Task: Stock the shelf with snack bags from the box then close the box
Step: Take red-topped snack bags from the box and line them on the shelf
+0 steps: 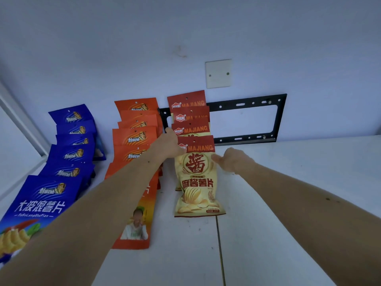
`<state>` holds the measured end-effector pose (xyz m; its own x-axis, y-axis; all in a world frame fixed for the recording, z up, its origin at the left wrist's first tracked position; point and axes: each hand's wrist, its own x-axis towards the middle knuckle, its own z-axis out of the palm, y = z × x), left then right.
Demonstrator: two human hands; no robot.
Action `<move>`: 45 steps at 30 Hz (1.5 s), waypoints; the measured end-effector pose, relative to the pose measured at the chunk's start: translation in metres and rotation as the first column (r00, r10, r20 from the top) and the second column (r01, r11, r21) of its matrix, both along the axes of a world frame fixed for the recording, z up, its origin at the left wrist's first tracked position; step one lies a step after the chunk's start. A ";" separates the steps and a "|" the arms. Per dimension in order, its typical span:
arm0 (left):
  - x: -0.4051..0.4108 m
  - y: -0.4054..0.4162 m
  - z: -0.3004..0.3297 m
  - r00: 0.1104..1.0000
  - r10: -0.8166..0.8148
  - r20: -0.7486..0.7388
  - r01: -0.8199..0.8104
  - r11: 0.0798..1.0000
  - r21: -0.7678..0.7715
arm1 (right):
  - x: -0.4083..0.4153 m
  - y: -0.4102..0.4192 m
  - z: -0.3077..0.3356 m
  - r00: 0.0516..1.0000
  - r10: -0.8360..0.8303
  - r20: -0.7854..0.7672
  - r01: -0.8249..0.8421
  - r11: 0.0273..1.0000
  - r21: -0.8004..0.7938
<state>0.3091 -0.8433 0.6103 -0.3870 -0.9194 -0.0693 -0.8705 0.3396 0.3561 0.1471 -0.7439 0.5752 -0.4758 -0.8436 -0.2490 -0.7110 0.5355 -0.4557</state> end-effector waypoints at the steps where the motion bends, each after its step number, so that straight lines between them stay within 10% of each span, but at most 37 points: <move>1: -0.002 0.002 0.004 1.000 0.006 0.025 -0.005 1.000 -0.024 | -0.004 0.004 0.002 0.999 0.018 -0.051 -0.018 1.000 -0.001; 11: -0.036 0.048 0.003 0.986 -0.021 0.164 0.044 0.990 -0.136 | -0.038 0.049 0.003 0.961 0.064 -0.269 -0.071 0.997 -0.017; 45: -0.134 0.428 -0.080 0.796 -0.526 0.301 0.577 0.808 -0.115 | -0.104 0.487 -0.073 0.946 -0.229 -0.228 0.249 0.966 0.063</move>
<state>0.1751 -0.4150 0.5304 -0.8263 -0.5581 -0.0766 -0.5617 0.8266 0.0364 0.0428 -0.2570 0.5022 -0.7119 -0.6770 -0.1865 -0.6332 0.7337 -0.2465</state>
